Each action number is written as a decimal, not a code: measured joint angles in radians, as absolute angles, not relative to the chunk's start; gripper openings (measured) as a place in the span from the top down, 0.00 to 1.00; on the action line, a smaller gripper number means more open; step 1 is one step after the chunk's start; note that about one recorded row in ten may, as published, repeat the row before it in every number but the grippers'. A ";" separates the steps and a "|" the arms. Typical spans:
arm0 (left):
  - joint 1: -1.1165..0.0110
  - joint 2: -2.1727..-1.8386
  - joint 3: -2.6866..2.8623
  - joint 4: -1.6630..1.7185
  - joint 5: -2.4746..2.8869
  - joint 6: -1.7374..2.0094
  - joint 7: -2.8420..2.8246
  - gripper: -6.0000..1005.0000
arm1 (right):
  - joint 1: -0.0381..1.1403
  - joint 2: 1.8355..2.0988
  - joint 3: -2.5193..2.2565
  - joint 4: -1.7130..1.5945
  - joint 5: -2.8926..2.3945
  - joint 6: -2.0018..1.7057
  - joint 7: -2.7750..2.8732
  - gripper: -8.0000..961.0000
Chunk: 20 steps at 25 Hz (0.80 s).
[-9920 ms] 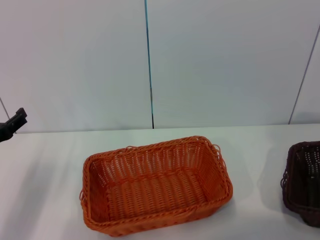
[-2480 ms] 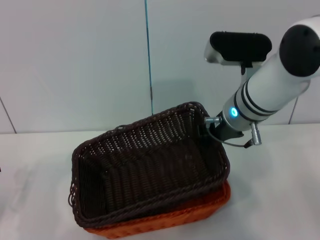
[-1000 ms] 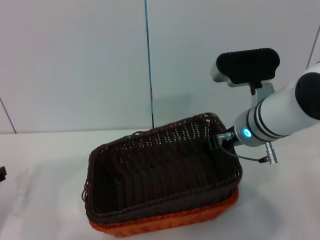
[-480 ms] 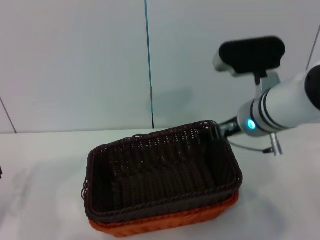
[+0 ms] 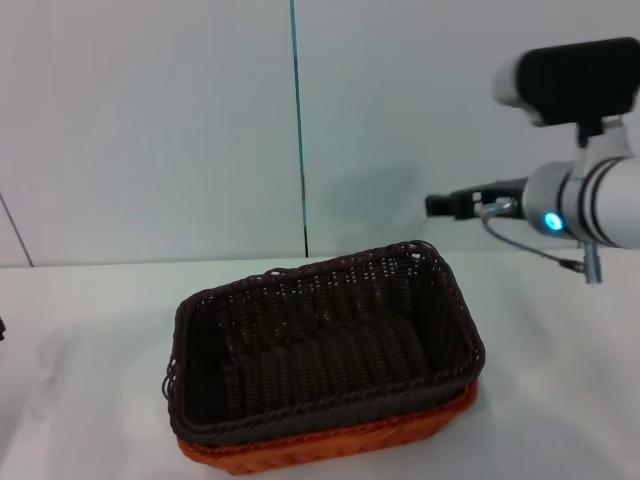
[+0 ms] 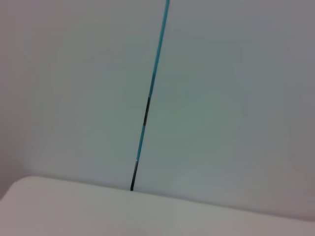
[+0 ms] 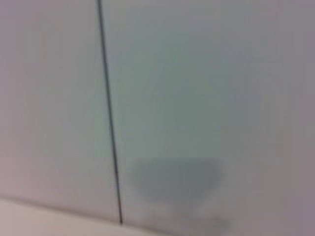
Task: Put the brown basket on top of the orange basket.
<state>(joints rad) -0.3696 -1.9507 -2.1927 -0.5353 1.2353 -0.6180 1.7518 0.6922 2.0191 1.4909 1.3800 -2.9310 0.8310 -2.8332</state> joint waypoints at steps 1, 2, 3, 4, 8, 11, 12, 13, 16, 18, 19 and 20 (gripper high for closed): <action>-0.369 -1.956 -2.198 -0.540 1.236 -0.618 1.752 0.07 | 0.673 2.014 1.489 1.380 -2.931 0.790 -2.833 0.03; -0.369 -1.960 -2.204 -0.545 1.236 -0.618 1.753 0.07 | 0.651 2.007 1.486 1.377 -2.931 0.747 -2.833 0.03; -0.370 -1.964 -2.209 -0.548 1.236 -0.617 1.754 0.07 | 0.637 2.002 1.484 1.374 -2.931 0.715 -2.833 0.03; -0.370 -1.966 -2.212 -0.548 1.236 -0.616 1.755 0.07 | 0.618 1.996 1.479 1.371 -2.931 0.674 -2.833 0.03; -0.376 -1.984 -2.228 -0.554 1.237 -0.597 1.760 0.07 | 0.534 1.971 1.444 1.345 -2.932 0.441 -2.834 0.03; -0.376 -1.998 -2.247 -0.571 1.238 -0.592 1.761 0.07 | 0.478 1.965 1.435 1.307 -2.932 0.275 -2.834 0.03; -0.375 -2.004 -2.259 -0.576 1.238 -0.591 1.761 0.07 | 0.466 1.965 1.435 1.287 -2.933 0.231 -2.834 0.03; -0.375 -2.009 -2.270 -0.580 1.238 -0.591 1.761 0.07 | 0.455 1.964 1.435 1.267 -2.933 0.186 -2.834 0.03; -0.375 -2.027 -2.306 -0.589 1.238 -0.591 1.763 0.07 | 0.424 1.963 1.433 1.205 -2.933 0.051 -2.834 0.03; -0.371 -2.036 -2.310 -0.600 1.238 -0.594 1.764 0.07 | 0.401 1.963 1.434 1.170 -2.933 -0.042 -2.835 0.03; -0.366 -2.044 -2.311 -0.611 1.238 -0.596 1.764 0.07 | 0.386 1.963 1.438 1.153 -2.933 -0.087 -2.834 0.03; -0.361 -2.052 -2.311 -0.622 1.238 -0.596 1.764 0.07 | 0.374 1.964 1.444 1.137 -2.933 -0.118 -2.835 0.03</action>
